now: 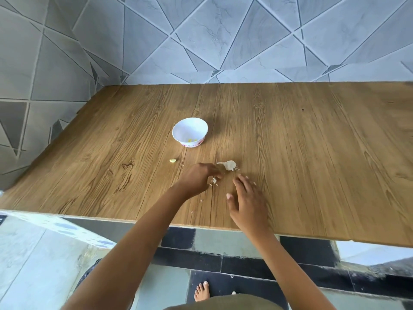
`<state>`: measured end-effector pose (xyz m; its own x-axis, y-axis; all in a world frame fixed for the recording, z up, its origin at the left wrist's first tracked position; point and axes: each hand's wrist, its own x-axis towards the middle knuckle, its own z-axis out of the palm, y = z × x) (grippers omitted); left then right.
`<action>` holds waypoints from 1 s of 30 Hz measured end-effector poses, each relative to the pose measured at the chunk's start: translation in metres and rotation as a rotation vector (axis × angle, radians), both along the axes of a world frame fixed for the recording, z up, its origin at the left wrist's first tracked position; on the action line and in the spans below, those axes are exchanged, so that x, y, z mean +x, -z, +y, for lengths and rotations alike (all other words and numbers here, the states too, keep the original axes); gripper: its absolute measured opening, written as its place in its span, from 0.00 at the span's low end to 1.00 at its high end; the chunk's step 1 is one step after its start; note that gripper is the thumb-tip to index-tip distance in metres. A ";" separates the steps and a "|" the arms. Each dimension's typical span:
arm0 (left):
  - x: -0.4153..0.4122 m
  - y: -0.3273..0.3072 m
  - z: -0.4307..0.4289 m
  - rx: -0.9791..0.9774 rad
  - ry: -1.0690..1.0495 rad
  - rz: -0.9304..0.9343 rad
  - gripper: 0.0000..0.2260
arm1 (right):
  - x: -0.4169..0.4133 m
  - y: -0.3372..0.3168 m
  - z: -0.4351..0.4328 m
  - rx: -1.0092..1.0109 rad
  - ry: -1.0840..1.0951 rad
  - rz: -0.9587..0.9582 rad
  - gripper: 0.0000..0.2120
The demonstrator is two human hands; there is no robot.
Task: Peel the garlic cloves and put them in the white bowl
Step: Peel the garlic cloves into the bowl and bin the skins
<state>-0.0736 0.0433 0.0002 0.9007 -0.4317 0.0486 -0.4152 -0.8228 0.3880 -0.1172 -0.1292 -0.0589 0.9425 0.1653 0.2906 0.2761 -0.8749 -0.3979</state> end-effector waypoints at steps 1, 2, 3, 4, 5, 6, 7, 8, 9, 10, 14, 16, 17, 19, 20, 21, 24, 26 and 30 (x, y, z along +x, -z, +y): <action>-0.005 0.001 0.004 0.000 0.007 -0.002 0.21 | 0.000 0.000 -0.001 0.024 -0.002 -0.006 0.20; -0.011 0.003 0.009 -0.002 0.013 -0.006 0.21 | 0.000 0.001 -0.001 0.040 -0.005 -0.009 0.20; -0.019 0.003 0.014 -0.004 0.020 -0.011 0.22 | 0.001 0.001 -0.001 0.048 -0.009 -0.012 0.20; -0.028 0.004 0.019 -0.004 0.024 -0.018 0.22 | 0.001 0.002 -0.001 0.052 -0.016 -0.015 0.20; -0.037 0.006 0.023 -0.001 0.022 -0.026 0.22 | 0.001 0.003 -0.002 0.053 -0.022 -0.019 0.20; -0.045 0.006 0.027 0.003 0.008 -0.029 0.23 | 0.002 0.003 -0.002 0.054 -0.029 -0.021 0.21; -0.052 0.006 0.029 0.011 -0.011 -0.020 0.23 | 0.002 0.004 -0.002 0.056 -0.032 -0.019 0.21; -0.058 0.006 0.030 0.019 -0.027 -0.005 0.23 | 0.003 0.004 -0.003 0.059 -0.033 -0.017 0.21; -0.062 0.007 0.031 0.030 -0.037 0.020 0.22 | 0.003 0.004 -0.003 0.063 -0.037 -0.016 0.20; -0.066 0.007 0.031 0.049 -0.034 0.048 0.21 | 0.002 0.004 -0.003 0.069 -0.043 -0.016 0.20; -0.075 0.010 0.034 0.070 0.011 0.028 0.15 | 0.003 0.002 -0.003 0.162 -0.059 -0.004 0.19; -0.078 0.012 0.034 0.041 0.057 -0.066 0.10 | 0.003 -0.003 0.001 0.278 -0.074 0.020 0.18; -0.079 0.013 0.034 0.026 0.079 -0.099 0.09 | 0.001 -0.008 0.003 0.363 -0.087 0.046 0.18; -0.076 0.014 0.032 0.024 0.078 -0.127 0.07 | -0.004 -0.018 0.009 0.609 -0.122 0.142 0.17; -0.072 0.012 0.029 0.024 0.051 -0.120 0.05 | -0.005 -0.023 0.012 0.768 -0.128 0.219 0.16; -0.067 0.011 0.027 0.004 0.002 -0.111 0.04 | -0.007 -0.029 0.016 0.933 -0.109 0.307 0.14; -0.048 0.003 0.023 -0.198 -0.182 -0.038 0.06 | -0.007 -0.043 0.026 1.419 0.056 0.645 0.11; -0.037 -0.008 0.017 -0.388 -0.210 0.016 0.07 | -0.004 -0.049 0.029 1.758 0.196 0.862 0.13; -0.032 -0.027 -0.014 -0.360 -0.077 0.036 0.10 | -0.003 -0.061 0.031 2.058 0.335 1.022 0.14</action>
